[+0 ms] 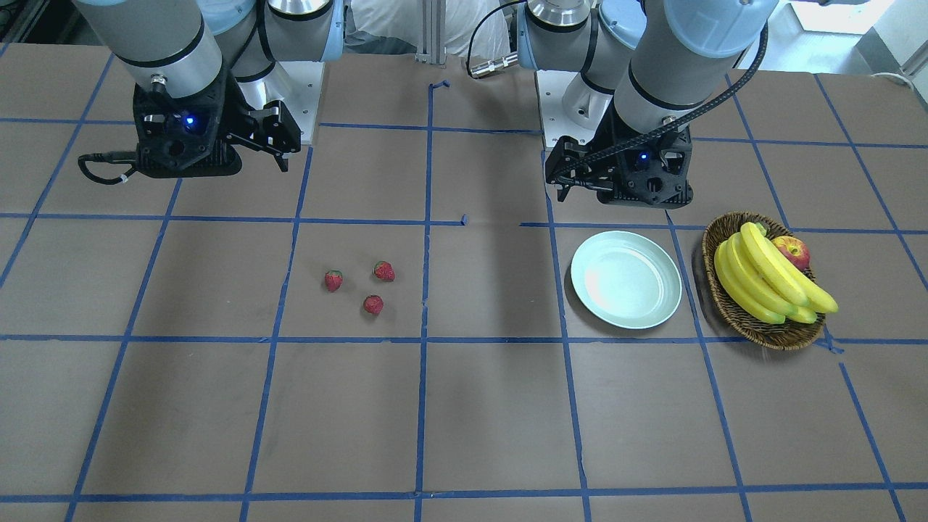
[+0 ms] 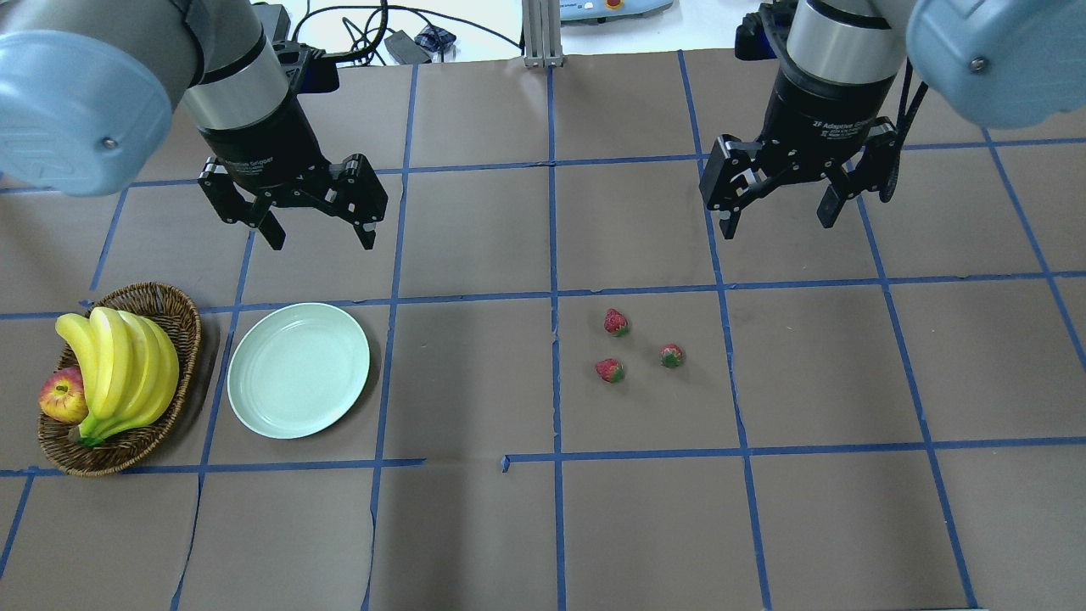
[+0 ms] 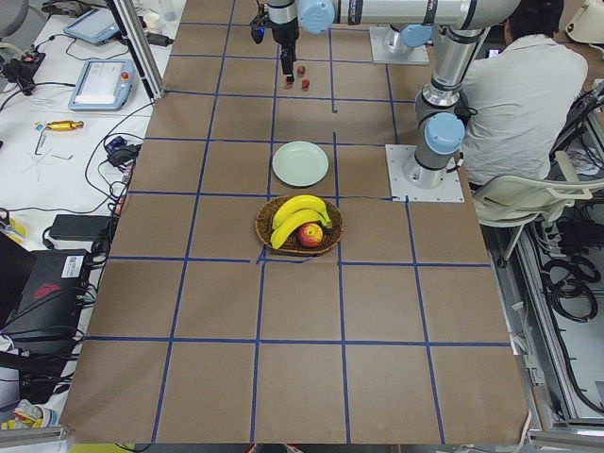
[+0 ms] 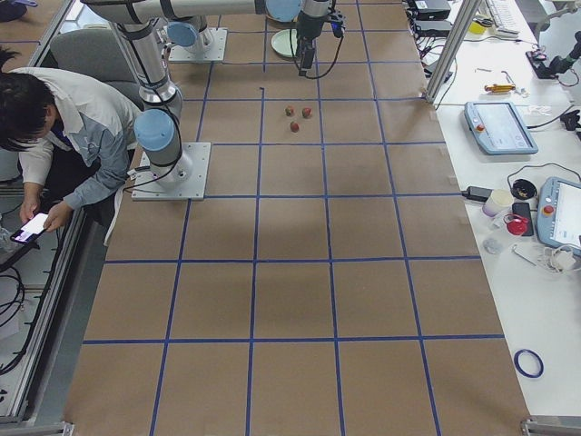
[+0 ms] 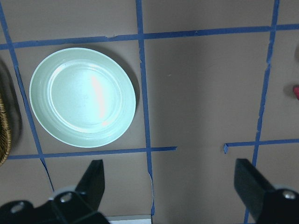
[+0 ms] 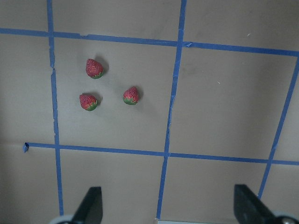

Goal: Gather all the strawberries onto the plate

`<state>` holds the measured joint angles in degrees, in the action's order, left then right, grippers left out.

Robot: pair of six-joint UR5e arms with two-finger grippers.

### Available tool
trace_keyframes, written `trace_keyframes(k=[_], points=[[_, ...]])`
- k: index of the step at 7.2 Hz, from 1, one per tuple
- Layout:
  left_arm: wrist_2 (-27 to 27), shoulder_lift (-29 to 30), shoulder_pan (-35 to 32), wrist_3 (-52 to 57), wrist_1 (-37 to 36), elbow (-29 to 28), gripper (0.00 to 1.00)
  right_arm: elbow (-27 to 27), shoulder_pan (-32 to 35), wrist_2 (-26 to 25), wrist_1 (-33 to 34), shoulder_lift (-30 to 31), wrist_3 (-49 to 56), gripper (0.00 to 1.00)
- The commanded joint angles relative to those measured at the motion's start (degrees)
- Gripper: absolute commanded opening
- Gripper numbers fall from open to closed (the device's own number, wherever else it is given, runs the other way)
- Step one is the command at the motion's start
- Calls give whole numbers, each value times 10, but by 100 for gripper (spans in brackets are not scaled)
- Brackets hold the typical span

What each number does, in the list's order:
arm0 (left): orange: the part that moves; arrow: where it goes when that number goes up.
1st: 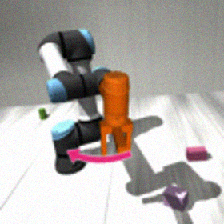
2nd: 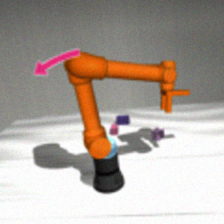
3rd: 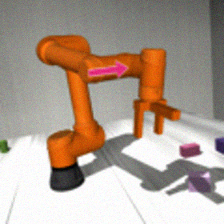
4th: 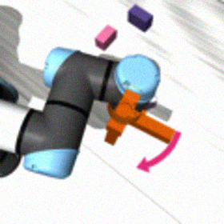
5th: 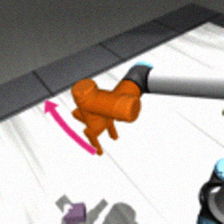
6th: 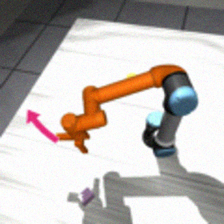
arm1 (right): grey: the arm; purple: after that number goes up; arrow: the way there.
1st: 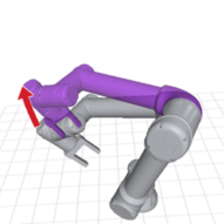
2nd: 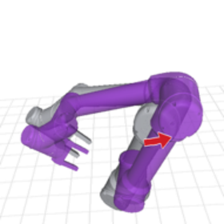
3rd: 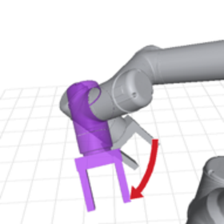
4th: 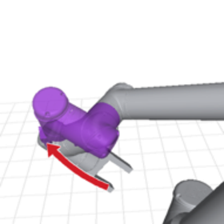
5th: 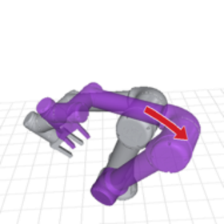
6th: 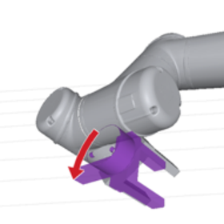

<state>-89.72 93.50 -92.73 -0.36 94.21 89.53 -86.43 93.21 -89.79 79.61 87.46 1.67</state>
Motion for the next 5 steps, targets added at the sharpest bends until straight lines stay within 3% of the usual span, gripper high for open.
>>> trace_keyframes(k=[1,5], points=[[-5,-2,0,-4,-1,0,100,-4,0,2,0,-1,-3,100],[2,-3,0,-6,1,1,100,2,0,-9,-2,-1,-2,100]])
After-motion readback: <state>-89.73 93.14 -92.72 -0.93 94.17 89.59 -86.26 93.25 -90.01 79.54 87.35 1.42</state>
